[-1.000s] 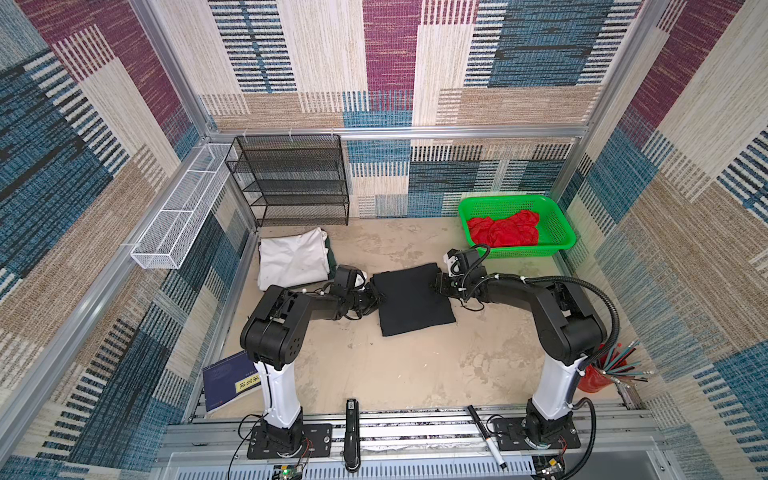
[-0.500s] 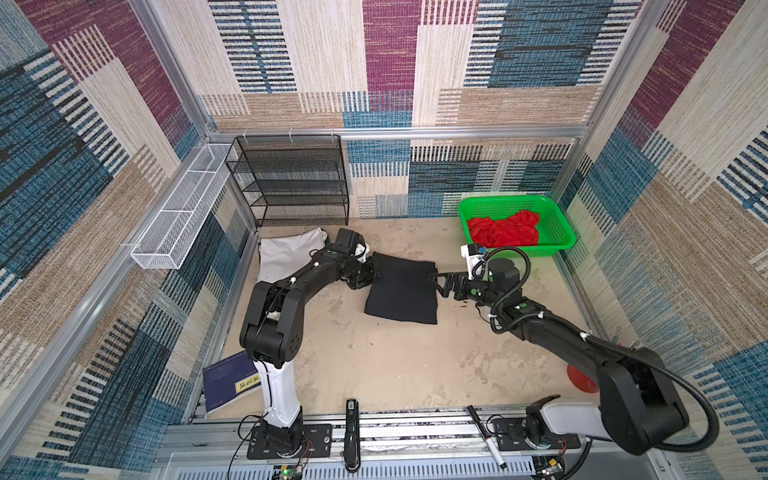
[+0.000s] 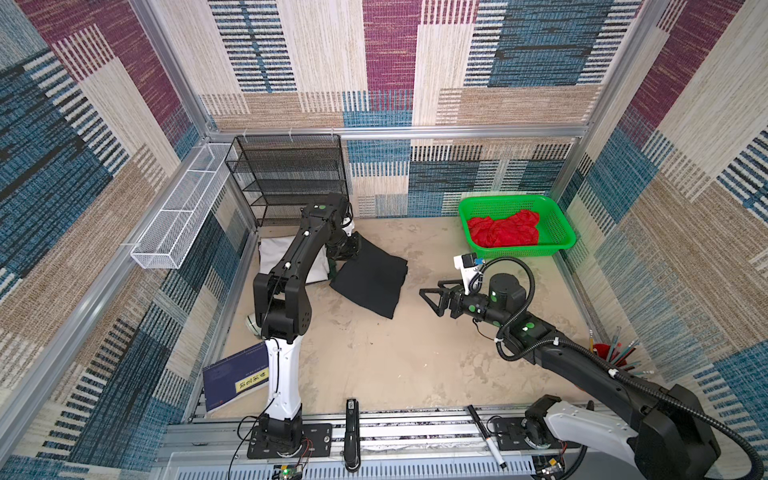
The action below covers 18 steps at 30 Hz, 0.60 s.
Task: Fold and stack the t-shirts
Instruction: 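Lift the folded black shirt with the left gripper while the right gripper releases and withdraws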
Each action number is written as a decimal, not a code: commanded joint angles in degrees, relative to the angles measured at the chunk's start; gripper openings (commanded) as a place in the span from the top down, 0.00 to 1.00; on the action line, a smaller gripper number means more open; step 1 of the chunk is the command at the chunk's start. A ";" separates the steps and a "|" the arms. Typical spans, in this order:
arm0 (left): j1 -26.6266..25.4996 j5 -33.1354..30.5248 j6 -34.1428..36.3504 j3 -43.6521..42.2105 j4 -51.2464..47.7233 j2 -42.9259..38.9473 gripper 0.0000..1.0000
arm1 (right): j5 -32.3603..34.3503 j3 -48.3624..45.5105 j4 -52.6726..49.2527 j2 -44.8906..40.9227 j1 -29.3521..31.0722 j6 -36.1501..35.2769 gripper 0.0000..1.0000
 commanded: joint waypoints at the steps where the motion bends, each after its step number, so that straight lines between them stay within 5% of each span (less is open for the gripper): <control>1: 0.94 -7.09 3.33 6.08 -6.92 2.05 1.00 | -0.47 -0.06 0.14 -0.54 0.52 1.26 0.01; 18: 9.54 -10.65 2.23 19.02 -2.68 7.71 1.00 | -1.46 5.00 -0.59 4.28 6.83 0.20 0.01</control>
